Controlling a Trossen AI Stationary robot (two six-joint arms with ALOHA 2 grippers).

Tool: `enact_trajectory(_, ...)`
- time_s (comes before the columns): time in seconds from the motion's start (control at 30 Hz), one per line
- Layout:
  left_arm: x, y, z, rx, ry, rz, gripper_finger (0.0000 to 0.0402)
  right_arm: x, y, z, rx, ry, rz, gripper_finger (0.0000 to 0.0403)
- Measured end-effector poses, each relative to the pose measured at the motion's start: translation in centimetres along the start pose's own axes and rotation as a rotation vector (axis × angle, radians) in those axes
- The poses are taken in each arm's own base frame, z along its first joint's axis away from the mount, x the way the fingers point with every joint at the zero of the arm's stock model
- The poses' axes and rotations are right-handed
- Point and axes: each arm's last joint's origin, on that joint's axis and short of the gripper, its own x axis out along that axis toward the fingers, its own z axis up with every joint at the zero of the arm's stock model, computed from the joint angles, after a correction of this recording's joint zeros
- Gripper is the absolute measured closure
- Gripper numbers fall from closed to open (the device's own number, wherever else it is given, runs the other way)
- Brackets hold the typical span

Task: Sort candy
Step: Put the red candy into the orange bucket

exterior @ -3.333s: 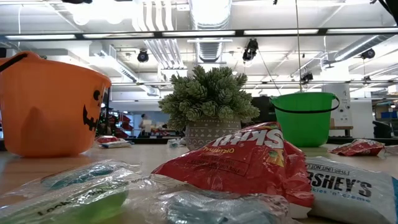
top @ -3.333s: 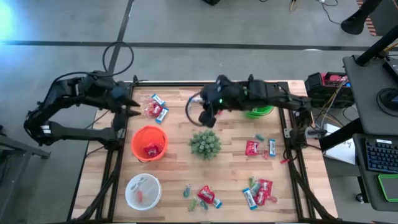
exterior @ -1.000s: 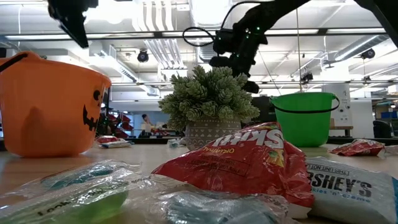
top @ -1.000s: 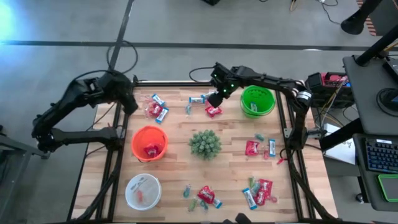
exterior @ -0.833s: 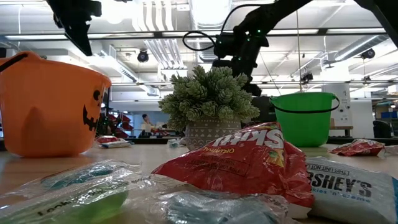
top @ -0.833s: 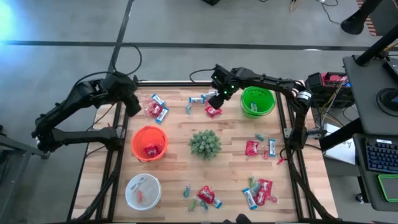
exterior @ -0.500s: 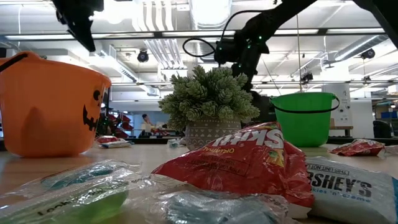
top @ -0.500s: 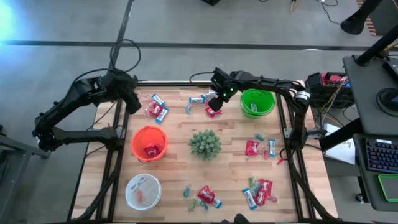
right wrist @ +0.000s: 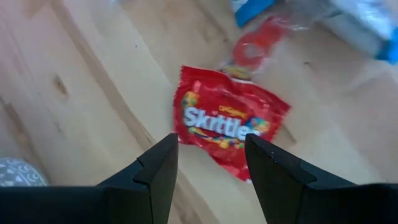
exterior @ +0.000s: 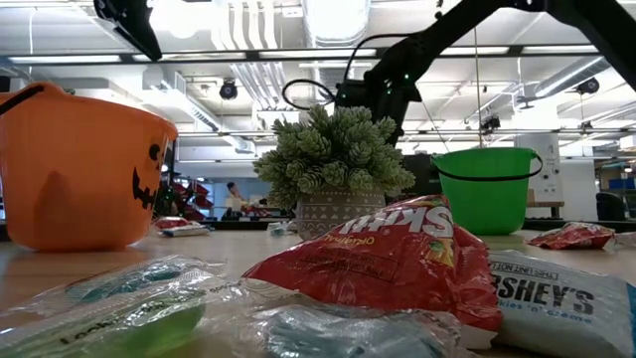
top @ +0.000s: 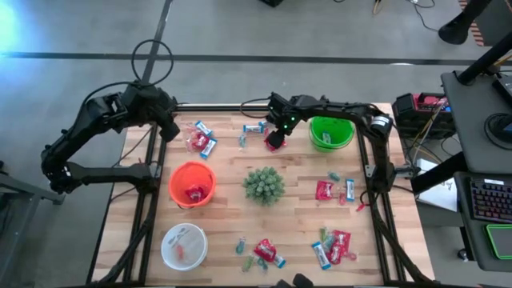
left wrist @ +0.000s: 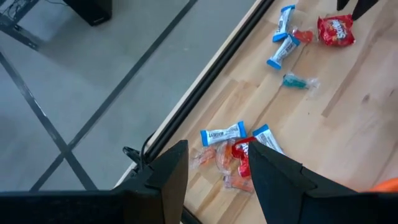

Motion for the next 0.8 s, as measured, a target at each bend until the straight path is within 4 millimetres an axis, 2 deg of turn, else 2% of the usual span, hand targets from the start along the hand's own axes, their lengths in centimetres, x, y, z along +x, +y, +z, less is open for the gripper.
enact_trajectory(0.8,0.1,-0.1,0.0,0.003,0.008,-0.028,0.0251,3.3,-0.9,0.0,-0.001,0.047,-0.02,0.0225)
